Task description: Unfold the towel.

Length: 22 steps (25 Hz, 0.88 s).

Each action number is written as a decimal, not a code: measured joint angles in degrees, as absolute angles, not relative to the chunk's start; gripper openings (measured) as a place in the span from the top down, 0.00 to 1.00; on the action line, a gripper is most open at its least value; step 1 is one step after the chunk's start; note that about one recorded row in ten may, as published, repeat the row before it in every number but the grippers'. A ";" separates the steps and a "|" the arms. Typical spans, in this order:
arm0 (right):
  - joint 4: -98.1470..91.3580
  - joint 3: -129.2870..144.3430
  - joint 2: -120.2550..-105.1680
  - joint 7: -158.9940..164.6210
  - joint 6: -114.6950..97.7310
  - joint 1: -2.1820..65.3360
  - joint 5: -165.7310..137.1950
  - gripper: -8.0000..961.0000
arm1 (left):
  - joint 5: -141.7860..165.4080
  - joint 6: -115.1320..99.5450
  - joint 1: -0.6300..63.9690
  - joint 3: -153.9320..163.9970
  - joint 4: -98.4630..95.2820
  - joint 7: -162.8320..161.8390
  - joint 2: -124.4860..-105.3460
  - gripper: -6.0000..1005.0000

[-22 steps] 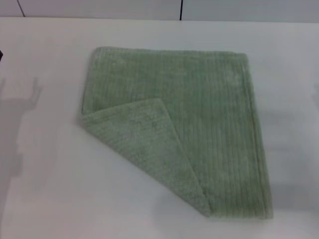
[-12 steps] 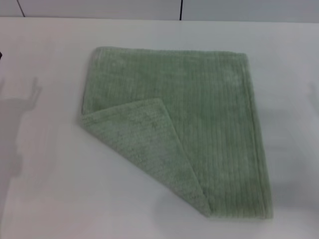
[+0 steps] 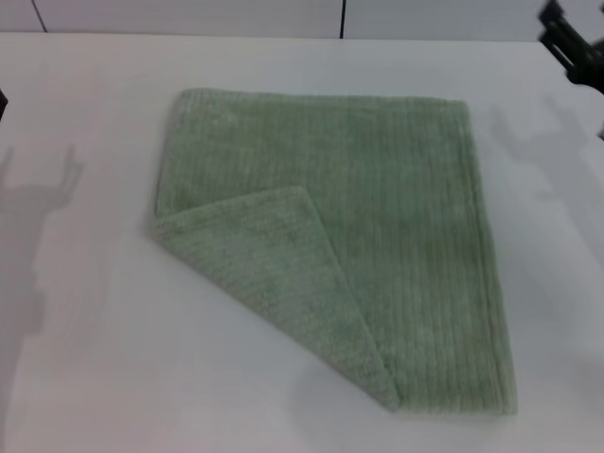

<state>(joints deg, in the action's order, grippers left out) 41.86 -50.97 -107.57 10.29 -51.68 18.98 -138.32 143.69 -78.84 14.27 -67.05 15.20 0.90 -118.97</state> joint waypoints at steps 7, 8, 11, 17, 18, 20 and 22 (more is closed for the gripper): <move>70.91 -66.83 -106.52 10.21 -0.57 17.16 -155.32 0.14 | 143.66 -78.83 14.35 -67.06 15.37 0.41 -119.00 0.18; 76.84 -71.84 -109.10 9.82 15.93 18.68 -160.06 0.14 | 143.70 -78.84 14.45 -67.03 15.37 0.13 -119.00 0.18; 81.36 -80.85 -114.14 5.38 37.26 22.72 -163.84 0.15 | 143.97 -78.47 14.71 -66.88 15.46 -0.55 -119.00 0.18; 81.29 -91.85 -118.80 -8.58 55.16 30.25 -161.79 0.22 | 144.16 -77.67 15.59 -64.04 15.56 -2.39 -118.91 0.18; 80.95 -91.94 -118.60 -8.98 56.66 31.50 -160.67 0.25 | 144.16 -77.72 15.98 -61.89 15.60 -2.36 -118.74 0.18; 80.46 -92.17 -118.31 -9.98 59.02 33.50 -158.83 0.31 | 144.14 -77.80 16.30 -60.58 15.62 -2.32 -118.70 0.19; 80.31 -92.47 -118.21 -11.41 60.63 35.00 -157.84 0.42 | 144.18 -77.77 16.86 -58.32 16.07 -2.57 -118.61 0.19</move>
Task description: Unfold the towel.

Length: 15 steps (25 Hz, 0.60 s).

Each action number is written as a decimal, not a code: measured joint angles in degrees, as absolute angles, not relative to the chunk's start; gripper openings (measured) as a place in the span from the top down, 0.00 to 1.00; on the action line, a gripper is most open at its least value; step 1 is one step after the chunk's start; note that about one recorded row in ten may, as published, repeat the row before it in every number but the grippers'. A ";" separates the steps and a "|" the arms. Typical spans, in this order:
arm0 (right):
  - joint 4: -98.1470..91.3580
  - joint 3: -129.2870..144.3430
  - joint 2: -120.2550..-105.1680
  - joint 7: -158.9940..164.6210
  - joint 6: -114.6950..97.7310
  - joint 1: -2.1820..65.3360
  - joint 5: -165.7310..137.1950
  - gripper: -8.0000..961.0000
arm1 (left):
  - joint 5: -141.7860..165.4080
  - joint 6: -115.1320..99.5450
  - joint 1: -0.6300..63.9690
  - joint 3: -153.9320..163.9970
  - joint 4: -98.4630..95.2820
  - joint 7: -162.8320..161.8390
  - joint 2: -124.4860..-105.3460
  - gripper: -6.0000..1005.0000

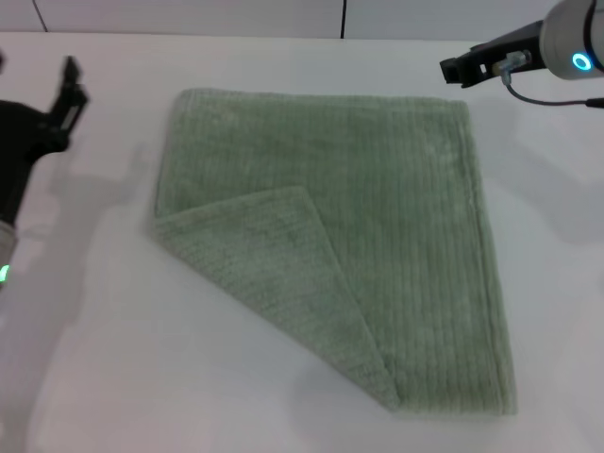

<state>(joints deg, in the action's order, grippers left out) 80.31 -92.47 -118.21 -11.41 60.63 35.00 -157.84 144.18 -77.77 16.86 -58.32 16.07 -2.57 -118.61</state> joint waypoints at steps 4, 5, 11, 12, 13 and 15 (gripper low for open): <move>80.35 -92.47 -118.23 -13.69 61.86 36.57 -157.74 0.62 | 144.28 -71.39 17.28 -53.99 21.48 -2.94 -117.95 0.19; 80.35 -92.47 -118.23 -13.69 61.86 36.57 -157.74 0.66 | 144.28 -71.39 17.28 -53.99 21.48 -2.94 -117.95 0.19; 80.16 -92.88 -118.68 -15.80 61.88 35.99 -157.82 0.86 | 147.77 -58.32 15.30 -54.37 33.66 -2.24 -115.12 0.19; 79.91 -93.02 -118.72 -15.79 61.44 35.79 -157.83 0.88 | 148.76 -56.17 14.71 -54.53 36.06 -2.41 -114.49 0.19; 79.58 -93.11 -118.75 -15.52 60.97 35.71 -157.83 0.91 | 149.89 -53.18 14.06 -54.72 38.85 -2.59 -113.79 0.19; 78.73 -93.35 -118.80 -14.51 60.71 35.81 -158.18 0.95 | 151.84 -45.41 12.52 -55.56 45.61 -2.64 -112.24 0.20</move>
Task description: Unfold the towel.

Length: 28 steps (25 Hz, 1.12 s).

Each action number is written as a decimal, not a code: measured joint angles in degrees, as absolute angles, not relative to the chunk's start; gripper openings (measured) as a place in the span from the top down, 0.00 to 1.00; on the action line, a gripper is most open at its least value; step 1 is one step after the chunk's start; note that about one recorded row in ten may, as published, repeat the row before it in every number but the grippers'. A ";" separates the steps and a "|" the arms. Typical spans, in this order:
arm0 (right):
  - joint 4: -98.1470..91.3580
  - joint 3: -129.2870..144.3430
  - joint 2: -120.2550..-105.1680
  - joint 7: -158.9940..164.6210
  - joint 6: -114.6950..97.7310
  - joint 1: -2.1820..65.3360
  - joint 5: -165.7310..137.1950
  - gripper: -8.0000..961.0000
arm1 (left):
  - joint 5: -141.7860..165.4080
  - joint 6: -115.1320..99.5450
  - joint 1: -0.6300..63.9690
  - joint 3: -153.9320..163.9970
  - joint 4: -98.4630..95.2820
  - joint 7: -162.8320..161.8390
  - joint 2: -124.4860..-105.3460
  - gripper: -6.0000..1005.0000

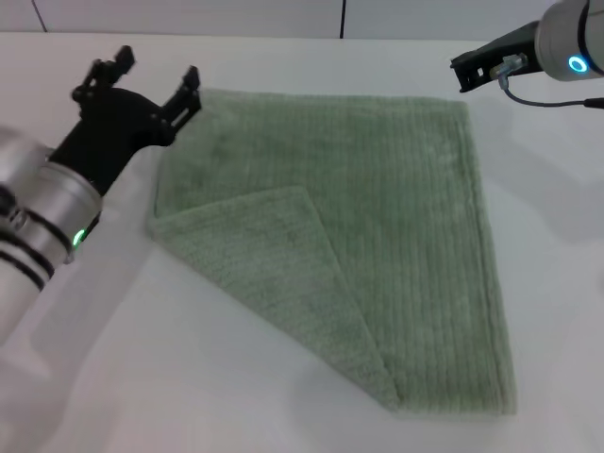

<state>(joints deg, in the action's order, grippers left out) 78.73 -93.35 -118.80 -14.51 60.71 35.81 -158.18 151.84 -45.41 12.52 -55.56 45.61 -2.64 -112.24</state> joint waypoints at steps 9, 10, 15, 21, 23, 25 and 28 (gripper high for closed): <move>75.36 -95.57 -118.71 -13.02 60.50 37.32 -159.52 0.99 | 162.17 6.98 7.56 -65.00 83.27 -0.73 -109.19 0.20; 74.65 -95.98 -118.71 -12.99 60.46 37.60 -159.50 0.99 | 162.29 11.02 7.50 -65.76 85.82 0.35 -109.39 0.20; 69.99 -96.76 -118.74 -12.28 60.30 39.47 -159.41 0.99 | 162.06 29.83 7.28 -70.08 95.92 8.51 -113.21 0.20; 66.16 -96.38 -118.80 -12.01 57.50 40.59 -159.34 0.99 | 160.30 43.17 9.35 -72.64 99.49 17.09 -118.14 0.21; 65.97 -96.70 -118.82 -11.75 56.81 40.47 -159.28 0.99 | 159.17 43.73 9.96 -72.48 99.14 17.21 -118.06 0.21; 65.72 -97.17 -118.82 -11.64 56.70 40.56 -159.21 0.99 | 157.27 44.56 10.97 -72.55 97.75 18.05 -118.09 0.21; 65.29 -97.45 -118.83 -11.64 56.65 40.73 -158.83 0.99 | 156.39 45.44 12.32 -72.17 95.25 18.80 -118.23 0.21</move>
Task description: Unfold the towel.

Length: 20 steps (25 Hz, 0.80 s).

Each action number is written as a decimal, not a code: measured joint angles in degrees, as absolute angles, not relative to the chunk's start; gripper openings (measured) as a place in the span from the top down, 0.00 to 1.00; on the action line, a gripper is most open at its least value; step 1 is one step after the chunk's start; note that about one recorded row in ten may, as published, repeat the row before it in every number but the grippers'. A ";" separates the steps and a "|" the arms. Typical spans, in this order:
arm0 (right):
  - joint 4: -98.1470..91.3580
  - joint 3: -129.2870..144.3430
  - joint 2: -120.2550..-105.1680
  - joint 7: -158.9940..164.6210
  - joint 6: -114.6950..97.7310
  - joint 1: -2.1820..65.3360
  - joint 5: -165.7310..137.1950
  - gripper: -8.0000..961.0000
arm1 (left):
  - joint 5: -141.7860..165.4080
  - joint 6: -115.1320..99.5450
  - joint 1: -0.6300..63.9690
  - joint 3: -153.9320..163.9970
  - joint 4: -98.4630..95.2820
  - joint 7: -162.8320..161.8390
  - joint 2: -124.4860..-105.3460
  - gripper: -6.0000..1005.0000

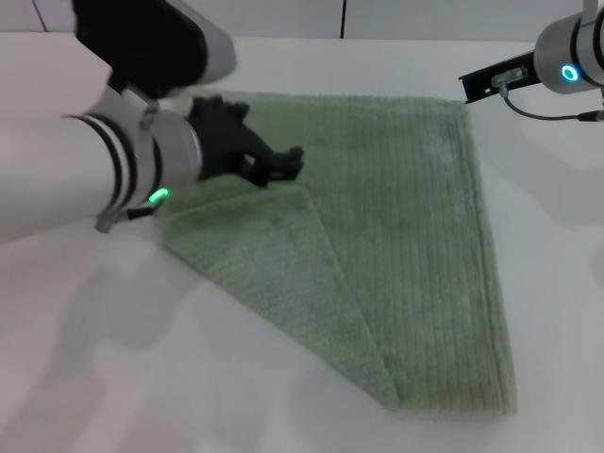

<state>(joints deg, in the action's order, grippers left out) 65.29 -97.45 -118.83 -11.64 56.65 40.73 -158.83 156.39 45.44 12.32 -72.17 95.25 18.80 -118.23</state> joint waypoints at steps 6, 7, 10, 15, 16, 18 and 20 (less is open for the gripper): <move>59.93 -98.08 -118.82 -11.56 55.47 42.40 -157.95 0.99 | 156.21 45.84 14.48 -70.08 91.09 18.42 -118.45 0.22; 59.93 -98.08 -118.82 -11.56 55.47 42.40 -157.95 0.99 | 156.21 45.84 14.48 -70.08 91.09 18.42 -118.45 0.22; 57.24 -98.09 -118.75 -11.84 54.38 43.27 -156.89 0.99 | 156.18 45.49 15.38 -69.26 89.47 18.39 -118.47 0.22; 54.42 -98.05 -118.67 -11.94 53.13 44.02 -156.53 0.99 | 156.13 45.42 18.87 -67.46 85.38 18.32 -118.55 0.22; 54.12 -98.01 -118.67 -11.94 53.02 44.15 -156.50 0.99 | 155.97 45.48 19.29 -67.37 85.04 18.31 -118.56 0.22; 53.70 -97.90 -118.71 -11.95 52.87 44.34 -156.46 0.99 | 155.82 45.52 19.72 -67.29 84.70 18.31 -118.56 0.22; 53.64 -97.77 -118.75 -11.96 52.85 44.36 -156.45 0.99 | 155.35 45.30 20.84 -67.05 83.39 18.26 -118.62 0.22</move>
